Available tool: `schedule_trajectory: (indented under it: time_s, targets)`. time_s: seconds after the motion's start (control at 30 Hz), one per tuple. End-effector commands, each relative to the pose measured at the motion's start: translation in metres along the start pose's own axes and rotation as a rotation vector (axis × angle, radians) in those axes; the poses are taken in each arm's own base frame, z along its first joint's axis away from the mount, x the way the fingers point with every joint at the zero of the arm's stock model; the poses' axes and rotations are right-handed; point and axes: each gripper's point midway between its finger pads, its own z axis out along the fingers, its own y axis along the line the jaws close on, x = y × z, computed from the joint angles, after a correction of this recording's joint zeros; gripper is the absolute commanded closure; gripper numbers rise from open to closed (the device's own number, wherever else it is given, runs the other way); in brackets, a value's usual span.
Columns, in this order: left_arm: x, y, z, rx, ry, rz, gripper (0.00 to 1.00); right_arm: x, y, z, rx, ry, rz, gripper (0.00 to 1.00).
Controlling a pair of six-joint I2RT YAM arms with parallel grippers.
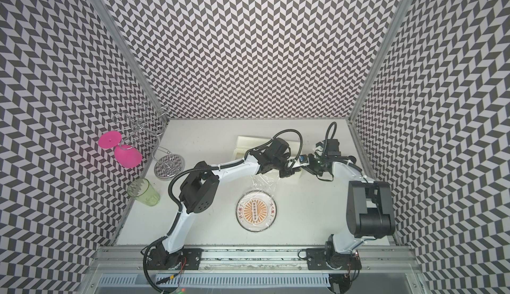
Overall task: Wrap the plate with plastic wrap
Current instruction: Tear off the plastic wrap from the plastic wrap cutting box.
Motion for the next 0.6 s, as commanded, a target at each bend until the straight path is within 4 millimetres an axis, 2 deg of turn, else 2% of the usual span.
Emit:
schedule_trajectory:
  time_s: [0.0, 0.17, 0.23, 0.33, 0.37, 0.43, 0.5, 0.57]
  targets:
    - [0.009, -0.004, 0.008, -0.006, 0.056, 0.007, 0.92, 0.002, -0.024, 0.002, 0.14, -0.009, -0.024, 0.78]
    - [0.004, 0.019, -0.008, -0.041, 0.053, -0.034, 0.92, 0.004, -0.045, -0.002, 0.297, -0.031, -0.058, 0.79]
    - [0.004, 0.024, -0.014, -0.05, 0.057, -0.036, 0.92, 0.004, -0.054, -0.004, 0.351, -0.037, -0.064, 0.79]
    - [0.009, 0.027, -0.019, -0.062, 0.076, -0.032, 0.93, 0.005, -0.057, -0.003, 0.359, -0.036, -0.062, 0.79]
    - [0.011, 0.027, -0.02, -0.062, 0.076, -0.033, 0.93, 0.005, -0.052, 0.0, 0.33, -0.03, -0.063, 0.79]
    - [0.016, 0.024, -0.02, -0.053, 0.064, -0.042, 0.93, 0.007, -0.02, 0.004, 0.152, -0.011, -0.076, 0.78]
    - [0.018, 0.017, -0.016, -0.037, 0.049, -0.05, 0.93, 0.005, 0.009, 0.0, 0.016, -0.012, -0.074, 0.75]
    - [0.02, 0.012, -0.011, -0.021, 0.033, -0.071, 0.95, -0.001, 0.023, -0.007, -0.028, -0.03, -0.081, 0.72]
